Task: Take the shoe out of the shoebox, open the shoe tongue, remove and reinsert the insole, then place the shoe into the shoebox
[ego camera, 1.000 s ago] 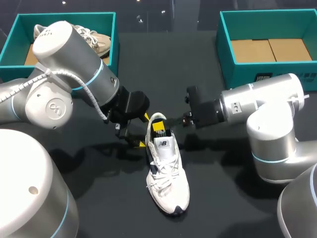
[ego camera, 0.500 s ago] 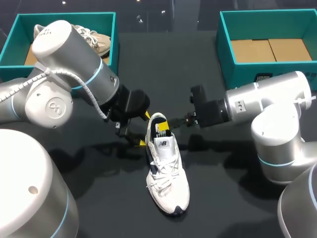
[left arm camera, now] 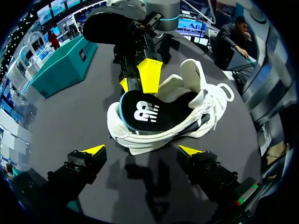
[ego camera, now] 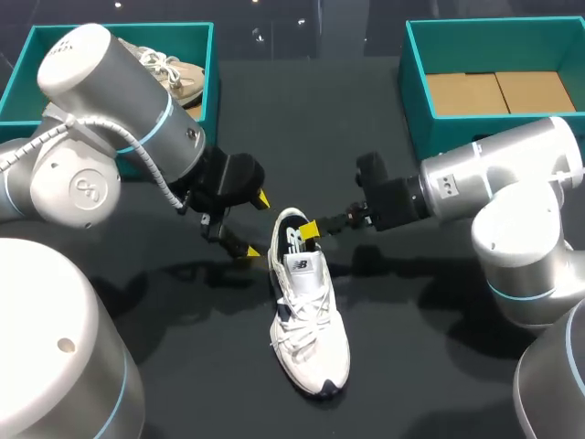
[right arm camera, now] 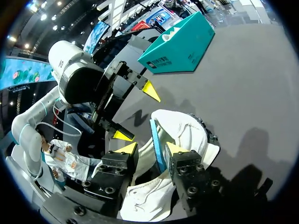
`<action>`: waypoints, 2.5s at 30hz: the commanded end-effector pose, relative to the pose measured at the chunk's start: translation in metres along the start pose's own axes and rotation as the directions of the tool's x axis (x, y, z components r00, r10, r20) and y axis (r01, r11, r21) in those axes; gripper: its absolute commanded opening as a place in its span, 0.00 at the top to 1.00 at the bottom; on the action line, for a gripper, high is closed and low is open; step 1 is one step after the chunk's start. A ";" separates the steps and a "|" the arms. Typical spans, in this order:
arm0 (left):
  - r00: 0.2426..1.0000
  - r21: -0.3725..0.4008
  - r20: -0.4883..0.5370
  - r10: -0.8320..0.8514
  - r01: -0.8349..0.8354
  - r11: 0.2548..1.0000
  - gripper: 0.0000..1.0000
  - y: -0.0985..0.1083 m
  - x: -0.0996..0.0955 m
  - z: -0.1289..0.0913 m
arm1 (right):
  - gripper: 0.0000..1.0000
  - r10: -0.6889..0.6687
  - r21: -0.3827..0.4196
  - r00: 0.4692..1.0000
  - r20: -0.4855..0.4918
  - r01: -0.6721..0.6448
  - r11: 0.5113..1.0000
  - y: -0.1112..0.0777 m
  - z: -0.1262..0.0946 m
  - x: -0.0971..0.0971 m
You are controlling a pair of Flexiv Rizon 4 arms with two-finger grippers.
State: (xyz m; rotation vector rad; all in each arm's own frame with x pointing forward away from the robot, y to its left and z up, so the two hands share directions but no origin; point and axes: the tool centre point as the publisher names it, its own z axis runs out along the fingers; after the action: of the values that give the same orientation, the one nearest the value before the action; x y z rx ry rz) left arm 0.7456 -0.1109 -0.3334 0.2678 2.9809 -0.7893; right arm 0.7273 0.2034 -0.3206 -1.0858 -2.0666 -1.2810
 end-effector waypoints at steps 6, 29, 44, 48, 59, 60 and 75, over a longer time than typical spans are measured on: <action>0.998 0.001 -0.021 0.056 -0.056 0.998 0.00 0.014 0.001 -0.031 | 0.65 0.041 0.074 0.996 0.073 -0.047 0.996 0.002 -0.026 0.000; 0.976 -0.075 -0.079 0.203 -0.209 0.975 0.00 0.054 -0.020 -0.107 | 0.69 0.103 0.276 0.937 0.334 -0.201 0.940 0.022 -0.092 0.008; 0.974 -0.159 -0.062 0.218 -0.225 0.961 0.00 0.079 -0.039 -0.145 | 1.00 0.090 0.336 0.761 0.642 -0.385 0.860 0.037 -0.117 0.037; 0.974 -0.159 -0.062 0.218 -0.225 0.961 0.00 0.079 -0.039 -0.145 | 1.00 0.072 0.291 0.700 0.710 -0.386 0.875 0.041 -0.115 0.049; 0.974 -0.159 -0.062 0.218 -0.225 0.961 0.00 0.079 -0.039 -0.145 | 1.00 0.072 0.284 0.692 0.718 -0.385 0.878 0.044 -0.107 0.052; 0.974 -0.159 -0.062 0.218 -0.225 0.961 0.00 0.079 -0.039 -0.145 | 1.00 0.074 0.276 0.675 0.734 -0.396 0.876 0.047 -0.100 0.055; 0.974 -0.159 -0.062 0.218 -0.225 0.961 0.00 0.079 -0.039 -0.145 | 1.00 0.079 0.139 0.457 0.886 -0.423 0.895 0.051 -0.036 0.092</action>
State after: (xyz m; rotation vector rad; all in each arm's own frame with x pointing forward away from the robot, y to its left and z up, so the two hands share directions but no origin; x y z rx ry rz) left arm 0.7982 0.0217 -0.2426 0.6037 2.9616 -0.5185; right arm 0.7169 0.2018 -0.2079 -1.9315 -2.3651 -0.2767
